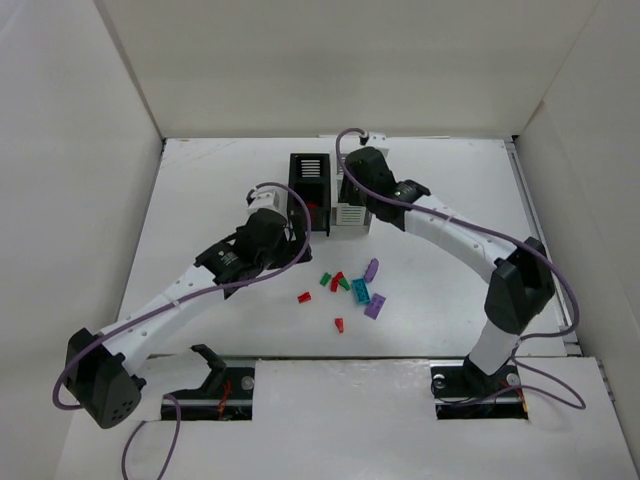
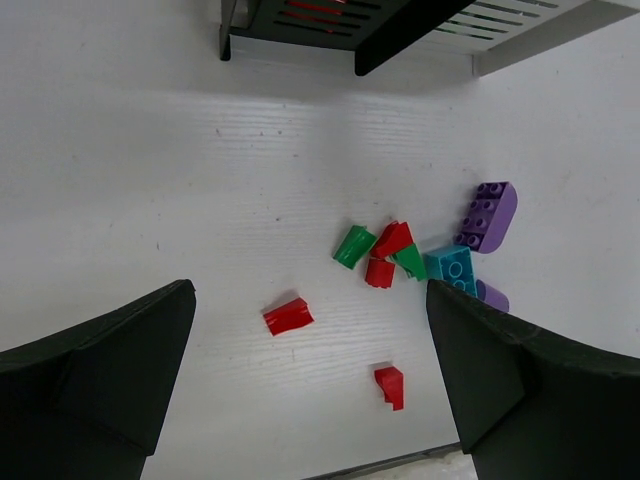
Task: Sort the legos into containers by color
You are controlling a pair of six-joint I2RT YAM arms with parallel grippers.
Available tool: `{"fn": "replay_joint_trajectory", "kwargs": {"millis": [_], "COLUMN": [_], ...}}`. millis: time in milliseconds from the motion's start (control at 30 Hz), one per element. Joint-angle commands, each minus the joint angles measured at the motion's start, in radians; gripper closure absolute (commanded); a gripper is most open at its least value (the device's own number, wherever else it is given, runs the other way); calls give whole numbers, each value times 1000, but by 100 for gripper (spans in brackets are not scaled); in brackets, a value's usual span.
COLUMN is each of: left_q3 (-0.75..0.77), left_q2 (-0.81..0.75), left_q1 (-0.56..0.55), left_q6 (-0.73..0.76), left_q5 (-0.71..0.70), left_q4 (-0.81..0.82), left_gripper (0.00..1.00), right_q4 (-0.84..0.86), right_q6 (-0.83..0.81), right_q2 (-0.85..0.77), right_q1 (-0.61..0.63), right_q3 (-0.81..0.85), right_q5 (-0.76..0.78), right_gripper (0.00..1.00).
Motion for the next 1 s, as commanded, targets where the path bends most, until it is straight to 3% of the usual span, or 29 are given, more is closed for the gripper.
{"fn": "replay_joint_trajectory", "kwargs": {"millis": [0, 200, 333, 500, 733, 967], "left_q3": [-13, -33, -33, -43, -108, -77], "left_q2": [14, 32, 53, 90, 167, 346], "left_q1": [5, 5, 5, 5, -47, -67], "left_q6": [62, 110, 131, 162, 203, 245], "left_q5": [34, 82, 119, 164, 231, 149], "left_q4": [44, 84, 105, 137, 295, 320], "left_gripper": [0, 0, 0, 9, 17, 41], "right_q4": [63, 72, 72, 52, 63, 34], "right_q6": [-71, -71, -71, -71, -62, -7], "right_q2": [45, 89, 99, 67, -78, -173], "right_q1": [-21, -51, -60, -60, -78, -78], "right_q3": [88, 110, 119, 119, -25, -169], "right_q5": [-44, -81, -96, -86, -85, -85], "right_gripper": [65, 44, 36, 34, 34, 34]}}
